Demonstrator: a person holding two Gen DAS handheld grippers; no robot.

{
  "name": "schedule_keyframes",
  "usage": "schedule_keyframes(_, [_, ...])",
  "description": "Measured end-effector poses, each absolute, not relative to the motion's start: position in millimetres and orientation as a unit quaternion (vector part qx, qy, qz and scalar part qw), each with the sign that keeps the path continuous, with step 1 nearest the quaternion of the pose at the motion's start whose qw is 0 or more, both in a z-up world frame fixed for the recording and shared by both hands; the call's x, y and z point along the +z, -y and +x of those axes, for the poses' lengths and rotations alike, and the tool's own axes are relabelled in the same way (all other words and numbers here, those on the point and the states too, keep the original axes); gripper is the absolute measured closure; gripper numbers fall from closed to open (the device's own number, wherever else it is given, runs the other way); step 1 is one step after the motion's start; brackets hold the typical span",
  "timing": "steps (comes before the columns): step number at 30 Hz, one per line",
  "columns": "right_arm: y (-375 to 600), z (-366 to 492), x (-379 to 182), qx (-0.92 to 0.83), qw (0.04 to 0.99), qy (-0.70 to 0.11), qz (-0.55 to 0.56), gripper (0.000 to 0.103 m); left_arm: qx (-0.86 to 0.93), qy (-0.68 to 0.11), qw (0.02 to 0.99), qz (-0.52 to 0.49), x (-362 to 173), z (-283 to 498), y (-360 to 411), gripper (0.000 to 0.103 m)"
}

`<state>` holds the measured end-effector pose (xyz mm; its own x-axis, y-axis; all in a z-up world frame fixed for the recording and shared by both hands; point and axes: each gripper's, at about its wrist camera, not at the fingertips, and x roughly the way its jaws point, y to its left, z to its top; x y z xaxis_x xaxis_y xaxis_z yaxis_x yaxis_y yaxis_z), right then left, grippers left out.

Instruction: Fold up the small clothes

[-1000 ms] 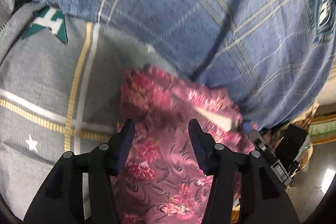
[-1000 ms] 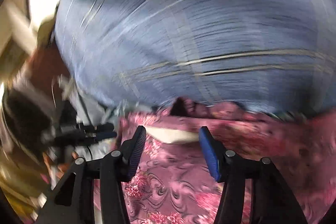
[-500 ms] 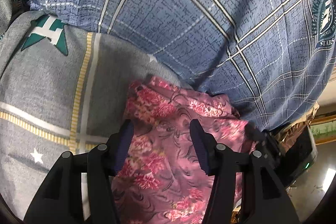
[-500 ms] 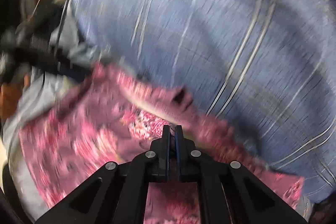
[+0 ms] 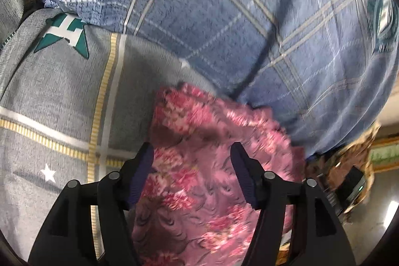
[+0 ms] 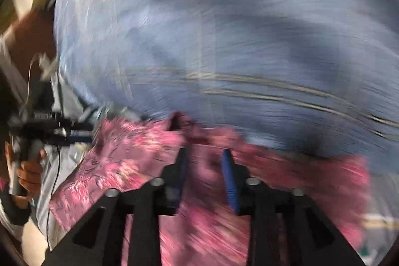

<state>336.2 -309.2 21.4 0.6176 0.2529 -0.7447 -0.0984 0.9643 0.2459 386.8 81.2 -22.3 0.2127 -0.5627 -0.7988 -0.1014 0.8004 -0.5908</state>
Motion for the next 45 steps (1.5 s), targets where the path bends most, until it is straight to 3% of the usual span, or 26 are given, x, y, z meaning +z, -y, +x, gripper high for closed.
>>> schedule_keyframes(4, [393.4, 316.6, 8.3, 0.001, 0.887, -0.443, 0.133, 0.057, -0.146, -0.614, 0.727, -0.271, -35.0, 383.5, -66.7, 0.036])
schedule_keyframes(5, [401.1, 316.2, 0.8, -0.002, 0.879, -0.454, 0.145, 0.057, -0.142, -0.605, 0.735, -0.269, -32.8, 383.3, -63.0, 0.032])
schedule_keyframes(8, [408.8, 319.2, -22.0, 0.001, 0.86, -0.483, 0.163, 0.057, -0.122, -0.601, 0.75, -0.249, -28.8, 386.4, -49.0, 0.032])
schedule_keyframes(9, [403.9, 317.8, -27.7, -0.001, 0.859, -0.489, 0.153, 0.065, -0.118, -0.6, 0.755, -0.238, -26.2, 386.9, -45.3, 0.033])
schedule_keyframes(11, [392.1, 318.0, -21.4, 0.03, 0.869, -0.47, 0.151, 0.095, -0.123, -0.584, 0.772, -0.217, -18.0, 387.4, -35.2, 0.05])
schedule_keyframes(14, [401.9, 312.8, -3.5, 0.027, 0.895, -0.414, 0.162, 0.095, -0.087, -0.575, 0.798, -0.158, -19.0, 395.1, -20.8, 0.062])
schedule_keyframes(16, [418.2, 318.3, -21.7, 0.001, 0.877, -0.442, 0.189, 0.094, -0.061, -0.588, 0.796, -0.129, -33.5, 402.9, -14.6, 0.071])
schedule_keyframes(19, [429.7, 315.3, -45.3, -0.02, 0.855, -0.472, 0.212, 0.09, -0.052, -0.588, 0.798, -0.124, -28.6, 405.2, -13.4, 0.072])
schedule_keyframes(21, [431.2, 302.1, -33.0, -0.02, 0.859, -0.46, 0.222, 0.079, -0.064, -0.596, 0.788, -0.144, -18.3, 399.0, -22.4, 0.073])
schedule_keyframes(23, [434.1, 280.3, -16.4, -0.006, 0.862, -0.448, 0.237, 0.079, -0.092, -0.595, 0.779, -0.173, -4.6, 381.8, -32.8, 0.071])
schedule_keyframes(24, [437.7, 265.5, -8.3, 0.004, 0.863, -0.442, 0.245, 0.077, -0.112, -0.592, 0.775, -0.191, 3.4, 365.5, -41.9, 0.067])
schedule_keyframes(26, [440.1, 235.4, 3.9, 0.025, 0.866, -0.429, 0.254, 0.067, -0.138, -0.586, 0.769, -0.214, 13.8, 329.6, -60.2, 0.048])
schedule_keyframes(27, [439.9, 215.6, 8.7, 0.033, 0.869, -0.424, 0.253, 0.058, -0.147, -0.582, 0.767, -0.226, 16.6, 311.4, -68.8, 0.045])
schedule_keyframes(29, [430.8, 186.4, 8.2, 0.039, 0.872, -0.419, 0.251, 0.051, -0.167, -0.579, 0.758, -0.252, 16.5, 271.3, -82.7, 0.044])
schedule_keyframes(34, [436.2, 124.7, -13.3, 0.033, 0.862, -0.411, 0.294, 0.05, -0.175, -0.574, 0.737, -0.31, -4.7, 213.7, -92.8, 0.037])
schedule_keyframes(40, [410.9, 141.3, -47.8, 0.047, 0.845, -0.422, 0.326, 0.05, -0.143, -0.56, 0.716, -0.391, -30.7, 196.2, -104.0, 0.037])
schedule_keyframes(41, [403.9, 144.4, -47.0, 0.044, 0.853, -0.42, 0.308, 0.064, -0.144, -0.56, 0.712, -0.398, -28.6, 201.0, -100.0, 0.042])
schedule_keyframes(42, [400.2, 148.8, -40.3, 0.051, 0.855, -0.422, 0.297, 0.097, -0.149, -0.557, 0.713, -0.4, -22.9, 204.7, -95.1, 0.048])
schedule_keyframes(43, [399.2, 147.1, -29.4, 0.057, 0.861, -0.409, 0.298, 0.096, -0.154, -0.553, 0.718, -0.394, -16.3, 204.3, -91.4, 0.061])
schedule_keyframes(45, [402.4, 132.8, -1.9, 0.065, 0.885, -0.361, 0.287, 0.097, -0.141, -0.552, 0.749, -0.338, 0.5, 202.5, -82.1, 0.068])
